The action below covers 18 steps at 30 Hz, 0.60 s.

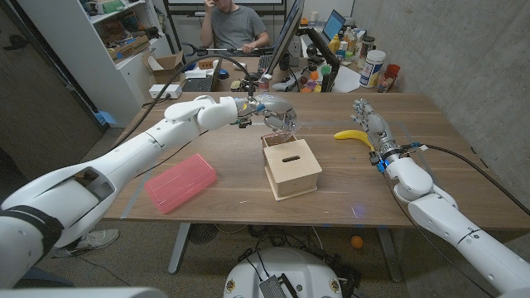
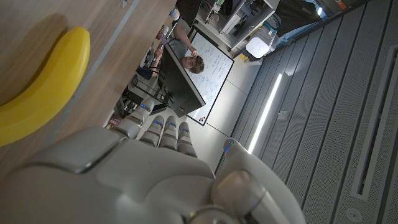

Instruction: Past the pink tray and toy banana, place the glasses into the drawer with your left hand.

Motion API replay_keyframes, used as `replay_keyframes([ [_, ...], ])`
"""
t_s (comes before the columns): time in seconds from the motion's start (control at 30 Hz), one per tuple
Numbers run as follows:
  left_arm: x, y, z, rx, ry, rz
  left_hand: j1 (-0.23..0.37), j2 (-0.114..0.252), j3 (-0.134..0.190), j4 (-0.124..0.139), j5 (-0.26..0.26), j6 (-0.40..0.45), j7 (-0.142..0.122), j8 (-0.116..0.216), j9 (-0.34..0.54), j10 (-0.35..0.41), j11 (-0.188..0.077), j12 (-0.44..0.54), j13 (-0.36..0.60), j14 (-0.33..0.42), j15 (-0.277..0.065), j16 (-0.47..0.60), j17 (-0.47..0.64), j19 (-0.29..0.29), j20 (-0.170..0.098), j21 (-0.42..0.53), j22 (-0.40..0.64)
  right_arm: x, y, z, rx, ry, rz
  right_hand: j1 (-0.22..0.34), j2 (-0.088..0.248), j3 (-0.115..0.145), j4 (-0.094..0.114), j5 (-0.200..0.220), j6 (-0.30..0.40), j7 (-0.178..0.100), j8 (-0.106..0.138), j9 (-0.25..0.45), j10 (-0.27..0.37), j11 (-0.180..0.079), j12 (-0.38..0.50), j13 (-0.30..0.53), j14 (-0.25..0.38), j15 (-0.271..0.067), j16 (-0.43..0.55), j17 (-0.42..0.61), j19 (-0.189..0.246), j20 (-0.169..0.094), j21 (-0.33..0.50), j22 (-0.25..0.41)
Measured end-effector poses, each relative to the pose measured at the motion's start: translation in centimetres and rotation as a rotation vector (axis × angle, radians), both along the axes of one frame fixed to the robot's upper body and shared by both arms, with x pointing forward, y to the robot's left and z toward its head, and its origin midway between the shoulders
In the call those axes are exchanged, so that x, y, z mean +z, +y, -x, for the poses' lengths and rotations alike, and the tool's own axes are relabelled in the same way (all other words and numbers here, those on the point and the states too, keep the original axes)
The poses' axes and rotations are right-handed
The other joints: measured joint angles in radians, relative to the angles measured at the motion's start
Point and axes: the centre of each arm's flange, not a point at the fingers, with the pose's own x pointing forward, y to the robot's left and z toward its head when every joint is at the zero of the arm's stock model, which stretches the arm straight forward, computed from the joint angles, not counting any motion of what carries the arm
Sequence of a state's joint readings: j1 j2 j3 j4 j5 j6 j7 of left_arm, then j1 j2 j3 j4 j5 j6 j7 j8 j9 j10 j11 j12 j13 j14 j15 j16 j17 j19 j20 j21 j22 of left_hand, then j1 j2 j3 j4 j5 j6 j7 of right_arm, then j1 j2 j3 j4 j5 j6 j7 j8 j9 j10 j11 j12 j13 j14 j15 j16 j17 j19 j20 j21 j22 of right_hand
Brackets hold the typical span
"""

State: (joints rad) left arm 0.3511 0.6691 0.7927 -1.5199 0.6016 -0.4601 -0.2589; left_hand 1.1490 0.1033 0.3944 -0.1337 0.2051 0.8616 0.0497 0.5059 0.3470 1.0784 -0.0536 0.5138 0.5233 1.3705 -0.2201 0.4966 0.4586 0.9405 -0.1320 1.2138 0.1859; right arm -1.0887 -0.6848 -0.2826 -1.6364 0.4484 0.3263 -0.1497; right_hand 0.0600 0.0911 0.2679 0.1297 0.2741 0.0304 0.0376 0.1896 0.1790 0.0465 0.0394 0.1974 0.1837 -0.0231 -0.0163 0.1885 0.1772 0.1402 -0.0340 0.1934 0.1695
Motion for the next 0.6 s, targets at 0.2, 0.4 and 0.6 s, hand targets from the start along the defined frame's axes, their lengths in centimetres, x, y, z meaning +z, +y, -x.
replay_keyframes([
  [0.2,-0.49,0.09,-0.01,0.025,-0.049,-0.07,-0.001,-0.001,0.0,0.0,0.0,0.0,0.0,-0.001,0.0,-0.004,-0.004,-0.004,0.007,0.0,0.0,-0.006,-0.003,-0.007,0.0,0.0,0.0,0.24,0.39,-0.17,0.003,0.001,0.002,0.0,0.0,0.0,0.0,0.0,0.0,0.0,0.0,0.0,0.0,0.0,0.0,0.0,0.0,0.0,0.0,0.0,0.0,0.0,0.0,0.0],
  [0.4,-0.74,0.18,-0.06,0.039,-0.084,-0.109,-0.003,-0.002,0.0,0.0,0.0,0.0,0.0,-0.007,0.0,-0.004,-0.004,-0.005,0.004,0.0,0.0,-0.012,-0.005,-0.011,0.004,0.004,-0.005,0.38,0.65,-0.44,0.003,0.003,0.003,0.0,0.0,0.0,0.0,0.0,0.0,0.0,0.0,0.0,0.0,0.0,0.0,0.0,0.0,0.0,0.0,0.0,0.0,0.0,0.0,0.0],
  [0.6,-0.9,0.21,-0.15,0.05,-0.103,-0.136,-0.01,-0.003,0.0,0.0,-0.004,0.001,0.0,-0.014,-0.012,-0.016,-0.016,-0.038,-0.027,-0.016,0.003,-0.038,-0.03,-0.012,0.002,0.008,-0.005,0.42,0.78,-0.69,0.004,0.006,0.004,0.0,0.0,0.0,0.0,0.0,0.0,0.0,0.0,0.0,0.0,0.0,0.0,0.0,0.0,0.0,0.0,0.0,0.0,0.0,0.0,0.0],
])
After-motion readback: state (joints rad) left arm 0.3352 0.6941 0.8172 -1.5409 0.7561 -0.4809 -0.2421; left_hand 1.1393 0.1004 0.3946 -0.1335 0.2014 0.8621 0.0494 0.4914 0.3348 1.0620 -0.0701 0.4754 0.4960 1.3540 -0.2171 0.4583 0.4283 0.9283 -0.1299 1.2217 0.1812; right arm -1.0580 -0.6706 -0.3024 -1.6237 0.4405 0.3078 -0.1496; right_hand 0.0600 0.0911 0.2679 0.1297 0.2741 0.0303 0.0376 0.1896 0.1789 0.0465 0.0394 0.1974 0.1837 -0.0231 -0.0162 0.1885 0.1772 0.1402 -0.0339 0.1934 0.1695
